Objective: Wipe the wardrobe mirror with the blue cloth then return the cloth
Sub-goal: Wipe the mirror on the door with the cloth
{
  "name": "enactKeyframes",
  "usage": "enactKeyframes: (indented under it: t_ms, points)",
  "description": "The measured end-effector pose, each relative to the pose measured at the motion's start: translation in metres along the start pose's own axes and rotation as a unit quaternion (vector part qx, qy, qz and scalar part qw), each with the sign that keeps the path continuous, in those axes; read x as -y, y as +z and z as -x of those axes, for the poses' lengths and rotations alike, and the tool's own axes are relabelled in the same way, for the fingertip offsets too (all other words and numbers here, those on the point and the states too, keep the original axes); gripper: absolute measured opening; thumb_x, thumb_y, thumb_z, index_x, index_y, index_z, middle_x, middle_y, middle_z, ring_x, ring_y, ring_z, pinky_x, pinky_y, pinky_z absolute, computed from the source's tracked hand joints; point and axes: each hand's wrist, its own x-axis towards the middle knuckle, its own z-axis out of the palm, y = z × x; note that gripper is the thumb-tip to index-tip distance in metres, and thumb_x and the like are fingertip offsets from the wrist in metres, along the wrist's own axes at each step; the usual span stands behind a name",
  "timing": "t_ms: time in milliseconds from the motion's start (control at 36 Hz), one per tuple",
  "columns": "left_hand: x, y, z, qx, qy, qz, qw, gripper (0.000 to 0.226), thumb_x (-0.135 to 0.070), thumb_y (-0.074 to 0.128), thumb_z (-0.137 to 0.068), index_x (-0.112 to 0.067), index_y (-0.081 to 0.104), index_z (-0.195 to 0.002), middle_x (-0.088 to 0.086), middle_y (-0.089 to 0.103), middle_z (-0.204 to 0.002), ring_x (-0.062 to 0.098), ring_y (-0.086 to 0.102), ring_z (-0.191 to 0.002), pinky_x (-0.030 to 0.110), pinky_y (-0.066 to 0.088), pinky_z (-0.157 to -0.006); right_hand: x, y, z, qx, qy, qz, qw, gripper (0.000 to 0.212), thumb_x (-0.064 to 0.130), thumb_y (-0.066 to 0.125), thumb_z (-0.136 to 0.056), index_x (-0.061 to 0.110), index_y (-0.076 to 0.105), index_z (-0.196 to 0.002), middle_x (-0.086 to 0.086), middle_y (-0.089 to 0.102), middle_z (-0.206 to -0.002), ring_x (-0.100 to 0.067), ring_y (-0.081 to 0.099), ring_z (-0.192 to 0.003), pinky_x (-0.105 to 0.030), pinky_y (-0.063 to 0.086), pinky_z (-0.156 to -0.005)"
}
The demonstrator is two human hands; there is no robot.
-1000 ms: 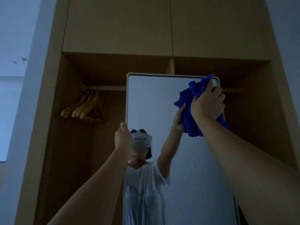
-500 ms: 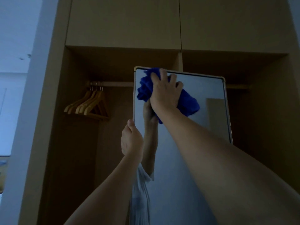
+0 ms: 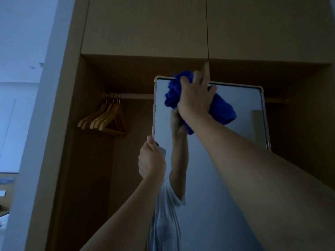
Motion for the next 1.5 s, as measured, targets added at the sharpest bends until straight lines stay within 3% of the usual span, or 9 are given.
enactKeyframes:
  t_ms: [83,278,472,778,1000,1083,1250,1389,1500]
  points:
    - [0.004,0.001,-0.003,0.001,0.009,-0.005,1.0,0.049,-0.054,0.017,-0.097,-0.024,0.054,-0.085,-0.005,0.056,-0.072,0.014,0.055,-0.069,0.032,0.039,-0.062,0.023,-0.004,0.0,-0.008,-0.07,-0.001,0.998,0.038,0.026,0.062,-0.083,0.024,0.05,-0.119,-0.01,0.04,-0.129,-0.033,0.037,-0.117,-0.048,0.028,-0.096]
    - [0.007,0.001,-0.004,0.0,0.027,-0.004,1.0,0.051,-0.051,0.019,-0.098,-0.02,0.047,-0.068,0.002,0.051,-0.063,0.016,0.048,-0.057,0.029,0.033,-0.053,0.035,-0.001,-0.006,0.002,-0.151,0.059,0.987,0.035,0.034,0.063,-0.081,0.027,0.056,-0.114,-0.009,0.035,-0.134,-0.035,0.029,-0.121,-0.051,0.02,-0.097]
    - [0.006,0.0,-0.003,0.006,0.028,0.005,1.0,0.05,-0.053,0.019,-0.097,-0.023,0.045,-0.067,0.0,0.049,-0.062,0.015,0.045,-0.055,0.029,0.033,-0.053,0.02,0.0,-0.005,0.0,-0.077,0.085,0.993,0.037,0.031,0.065,-0.08,0.025,0.054,-0.116,-0.011,0.036,-0.133,-0.035,0.03,-0.122,-0.052,0.022,-0.099]
    - [0.008,0.0,-0.005,0.007,0.031,0.003,0.999,0.051,-0.053,0.018,-0.097,-0.022,0.046,-0.067,0.0,0.051,-0.062,0.014,0.048,-0.055,0.027,0.033,-0.052,0.043,-0.001,-0.009,0.0,-0.143,0.07,0.987,0.038,0.031,0.065,-0.078,0.027,0.055,-0.115,-0.009,0.036,-0.133,-0.034,0.03,-0.12,-0.051,0.021,-0.098]
    - [0.01,0.001,-0.006,0.0,0.03,-0.013,0.999,0.056,-0.056,0.015,-0.096,-0.019,0.055,-0.08,0.001,0.059,-0.07,0.016,0.057,-0.064,0.029,0.036,-0.053,0.013,-0.004,-0.027,-0.029,0.048,-0.064,0.996,0.056,0.016,0.065,-0.083,0.017,0.037,-0.131,-0.012,0.044,-0.132,-0.033,0.039,-0.121,-0.047,0.032,-0.097]
    - [0.011,0.001,-0.006,0.002,0.031,-0.01,0.999,0.057,-0.057,0.015,-0.095,-0.017,0.052,-0.077,-0.001,0.052,-0.064,0.015,0.05,-0.058,0.028,0.033,-0.052,0.021,-0.008,-0.04,-0.058,-0.004,-0.084,0.995,0.048,0.013,0.056,-0.089,0.016,0.038,-0.133,-0.011,0.042,-0.137,-0.031,0.044,-0.119,-0.043,0.032,-0.099]
    - [0.012,0.002,-0.006,0.004,0.032,-0.004,0.999,0.051,-0.058,0.016,-0.095,-0.028,0.057,-0.09,-0.005,0.051,-0.065,0.013,0.049,-0.059,0.028,0.033,-0.052,0.034,-0.006,-0.048,-0.002,-0.143,-0.057,0.988,0.038,0.016,0.052,-0.089,0.025,0.051,-0.126,-0.006,0.036,-0.143,-0.032,0.032,-0.13,-0.053,0.019,-0.108]
    - [0.014,0.003,-0.008,0.003,0.035,-0.003,0.999,0.055,-0.058,0.016,-0.094,-0.022,0.05,-0.072,-0.003,0.05,-0.061,0.013,0.046,-0.054,0.027,0.032,-0.052,0.014,-0.002,-0.046,0.012,-0.051,-0.044,0.998,0.036,0.019,0.057,-0.086,0.025,0.053,-0.121,-0.008,0.038,-0.139,-0.034,0.03,-0.128,-0.055,0.021,-0.106]
    - [0.015,0.005,-0.01,-0.008,0.043,-0.012,0.999,0.067,-0.059,0.014,-0.094,-0.012,0.061,-0.096,0.012,0.062,-0.077,0.022,0.057,-0.064,0.028,0.035,-0.055,-0.002,0.006,-0.036,0.009,0.009,-0.007,1.0,0.056,0.019,0.066,-0.08,0.023,0.041,-0.131,-0.012,0.029,-0.146,-0.036,0.026,-0.132,-0.057,0.024,-0.104]
